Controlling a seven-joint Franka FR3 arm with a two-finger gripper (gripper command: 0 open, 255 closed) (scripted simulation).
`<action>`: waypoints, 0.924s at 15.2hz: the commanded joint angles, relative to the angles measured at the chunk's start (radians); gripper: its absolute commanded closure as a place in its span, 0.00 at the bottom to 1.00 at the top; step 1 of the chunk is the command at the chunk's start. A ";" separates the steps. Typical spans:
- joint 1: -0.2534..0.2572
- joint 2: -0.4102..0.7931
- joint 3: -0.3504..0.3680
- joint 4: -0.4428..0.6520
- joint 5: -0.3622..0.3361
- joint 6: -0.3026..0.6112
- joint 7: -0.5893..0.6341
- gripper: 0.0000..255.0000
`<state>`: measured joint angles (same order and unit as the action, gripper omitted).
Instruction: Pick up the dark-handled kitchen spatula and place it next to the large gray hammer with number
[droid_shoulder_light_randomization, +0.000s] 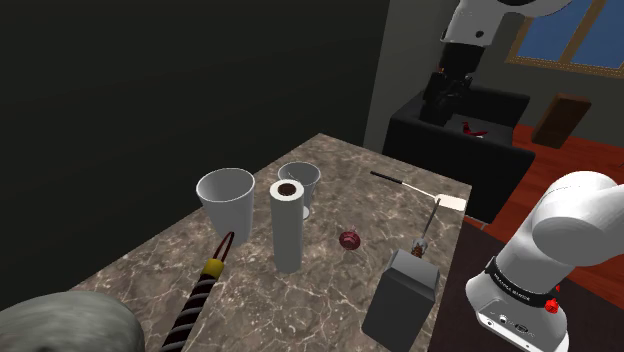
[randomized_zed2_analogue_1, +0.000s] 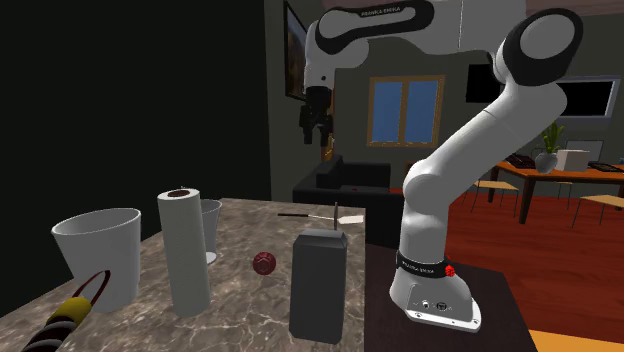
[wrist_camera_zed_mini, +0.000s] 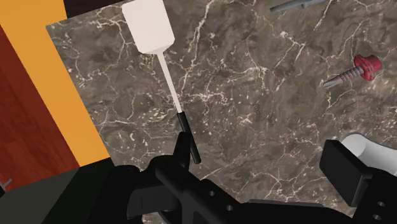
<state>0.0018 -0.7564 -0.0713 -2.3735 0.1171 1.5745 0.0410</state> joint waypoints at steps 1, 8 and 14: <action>0.000 0.000 0.000 0.000 0.000 0.000 0.000 0.00; 0.009 -0.052 -0.021 -0.262 -0.087 0.253 -0.155 0.00; 0.003 -0.015 -0.059 -0.443 -0.173 0.516 -0.282 0.00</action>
<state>0.0027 -0.7914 -0.1266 -2.7922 -0.0433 2.0350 -0.2225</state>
